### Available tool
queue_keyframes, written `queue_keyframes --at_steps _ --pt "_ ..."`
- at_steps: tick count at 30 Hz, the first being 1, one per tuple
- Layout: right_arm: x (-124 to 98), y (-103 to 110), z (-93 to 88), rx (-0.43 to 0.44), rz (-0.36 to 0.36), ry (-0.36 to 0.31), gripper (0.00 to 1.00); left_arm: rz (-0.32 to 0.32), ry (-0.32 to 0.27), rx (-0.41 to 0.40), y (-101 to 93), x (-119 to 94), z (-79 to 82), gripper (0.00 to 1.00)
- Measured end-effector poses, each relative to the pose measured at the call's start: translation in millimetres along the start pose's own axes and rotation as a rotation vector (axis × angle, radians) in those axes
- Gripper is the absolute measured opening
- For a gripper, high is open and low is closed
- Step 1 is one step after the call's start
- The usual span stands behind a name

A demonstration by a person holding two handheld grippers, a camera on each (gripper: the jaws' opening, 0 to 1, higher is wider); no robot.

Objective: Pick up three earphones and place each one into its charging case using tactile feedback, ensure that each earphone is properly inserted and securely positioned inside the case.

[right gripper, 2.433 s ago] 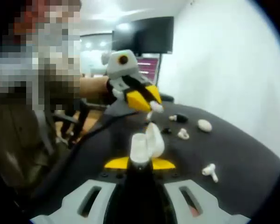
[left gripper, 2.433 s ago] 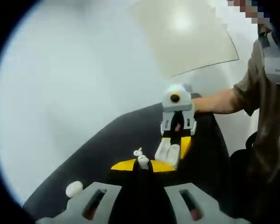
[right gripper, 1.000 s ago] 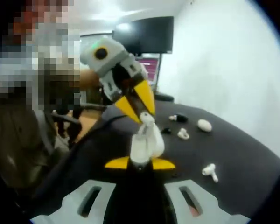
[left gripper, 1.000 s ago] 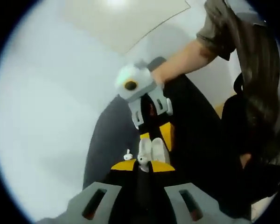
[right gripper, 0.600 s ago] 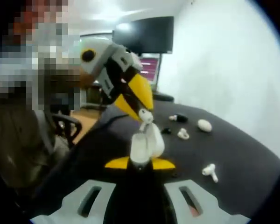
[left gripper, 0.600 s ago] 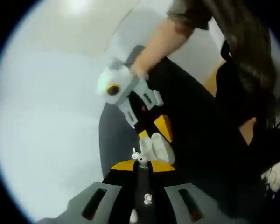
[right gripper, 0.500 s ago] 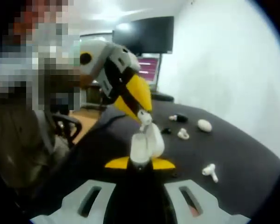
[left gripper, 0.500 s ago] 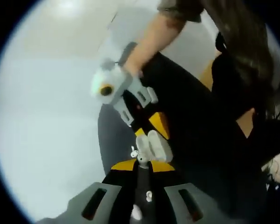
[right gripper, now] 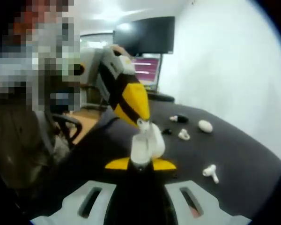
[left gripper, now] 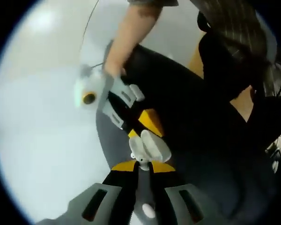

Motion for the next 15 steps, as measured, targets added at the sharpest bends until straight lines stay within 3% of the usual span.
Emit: queue_keyframes --at_steps 15 --pt "0.5 -0.1 -0.9 -0.002 0.0 0.0 0.17 -0.035 0.004 0.047 -2.4 4.4 2.4 0.08"
Point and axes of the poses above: the point that each gripper's makers call its tool centre point, and the gripper's own axes: x roughly forward along the fingers, y roughly to its left, z roughly out of its top, the point moved 8 cm from there along -x, roughly backward along the fingers, and after that the axes turned 5 degrees about -z, right-handed, at the moved point
